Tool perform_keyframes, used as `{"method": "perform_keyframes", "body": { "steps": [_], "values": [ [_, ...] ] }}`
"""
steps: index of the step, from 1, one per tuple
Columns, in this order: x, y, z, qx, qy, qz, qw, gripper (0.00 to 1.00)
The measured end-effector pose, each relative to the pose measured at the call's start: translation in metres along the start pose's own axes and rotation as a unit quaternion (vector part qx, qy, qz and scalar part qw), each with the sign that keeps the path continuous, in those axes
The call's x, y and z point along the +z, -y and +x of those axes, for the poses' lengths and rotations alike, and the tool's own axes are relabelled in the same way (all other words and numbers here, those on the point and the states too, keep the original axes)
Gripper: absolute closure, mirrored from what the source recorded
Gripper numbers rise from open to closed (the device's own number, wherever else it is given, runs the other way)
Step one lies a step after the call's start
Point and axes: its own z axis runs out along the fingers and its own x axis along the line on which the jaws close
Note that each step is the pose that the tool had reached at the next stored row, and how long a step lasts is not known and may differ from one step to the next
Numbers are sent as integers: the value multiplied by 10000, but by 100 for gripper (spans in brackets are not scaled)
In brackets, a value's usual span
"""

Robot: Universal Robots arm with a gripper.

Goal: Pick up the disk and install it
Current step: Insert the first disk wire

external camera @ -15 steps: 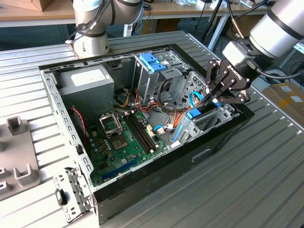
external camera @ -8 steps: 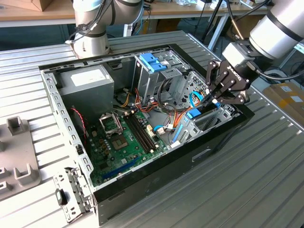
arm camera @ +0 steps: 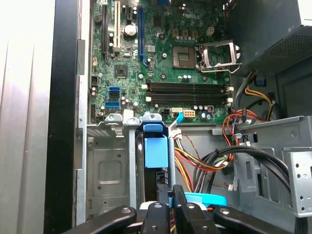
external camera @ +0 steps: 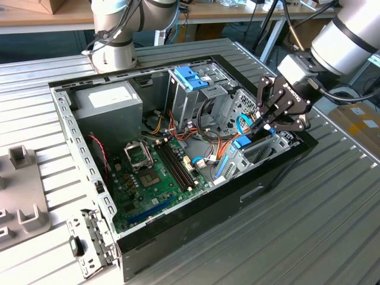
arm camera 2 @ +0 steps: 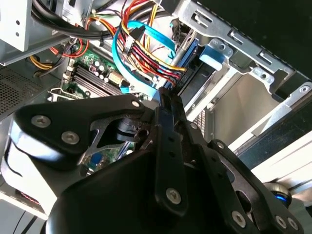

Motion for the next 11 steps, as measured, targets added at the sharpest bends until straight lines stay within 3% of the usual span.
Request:
{"method": "perform_keyframes", "body": {
  "steps": [3, 11],
  "values": [
    [-40, -6, -6, 0, 0, 0, 10000, 84],
    [-44, -4, 34, 1, 0, -1, 10000, 84]
  ]
}}
